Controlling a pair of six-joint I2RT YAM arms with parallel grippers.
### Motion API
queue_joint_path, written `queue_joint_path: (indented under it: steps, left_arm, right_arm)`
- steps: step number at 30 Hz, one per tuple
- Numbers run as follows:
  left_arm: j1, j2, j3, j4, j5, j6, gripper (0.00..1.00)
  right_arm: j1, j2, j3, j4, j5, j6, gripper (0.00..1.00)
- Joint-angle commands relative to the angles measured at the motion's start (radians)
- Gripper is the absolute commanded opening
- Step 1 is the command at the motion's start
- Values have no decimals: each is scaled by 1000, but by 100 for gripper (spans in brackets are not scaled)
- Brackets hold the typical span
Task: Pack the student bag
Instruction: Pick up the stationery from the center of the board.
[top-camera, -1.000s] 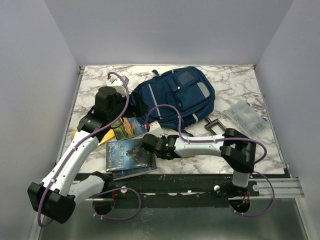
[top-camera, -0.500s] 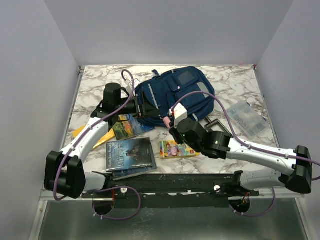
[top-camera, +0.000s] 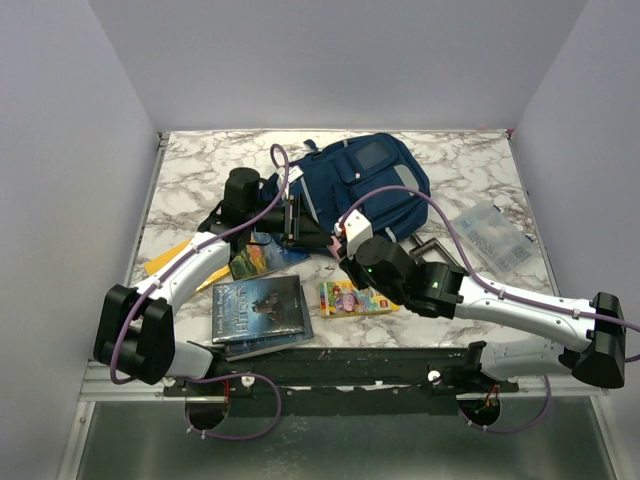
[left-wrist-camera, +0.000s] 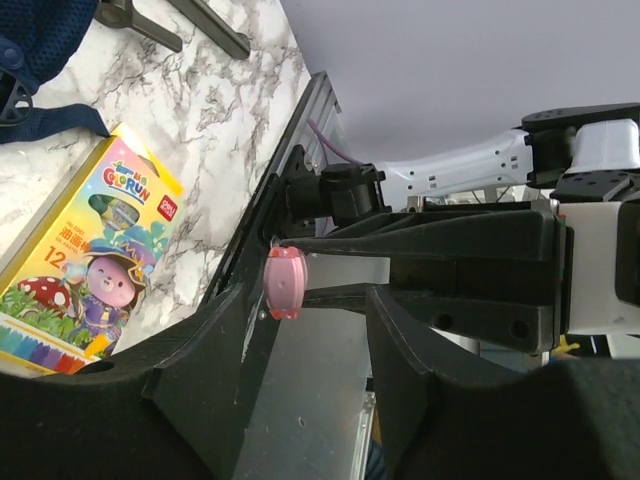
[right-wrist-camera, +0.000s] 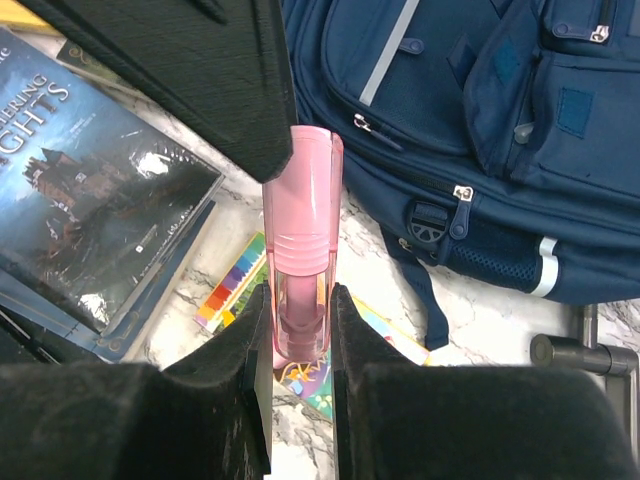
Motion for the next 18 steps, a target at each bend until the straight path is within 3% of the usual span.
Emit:
queue_joint_path:
  steps: [1,18]
  left_arm:
    - [-2,23,11,11,26,6,52]
    - [-63,42,68,-138,15,135,34]
  right_arm:
    - [0,-5,28,-43,-37,-35,1]
    - [0,-21,52,-84,-62,-97,1]
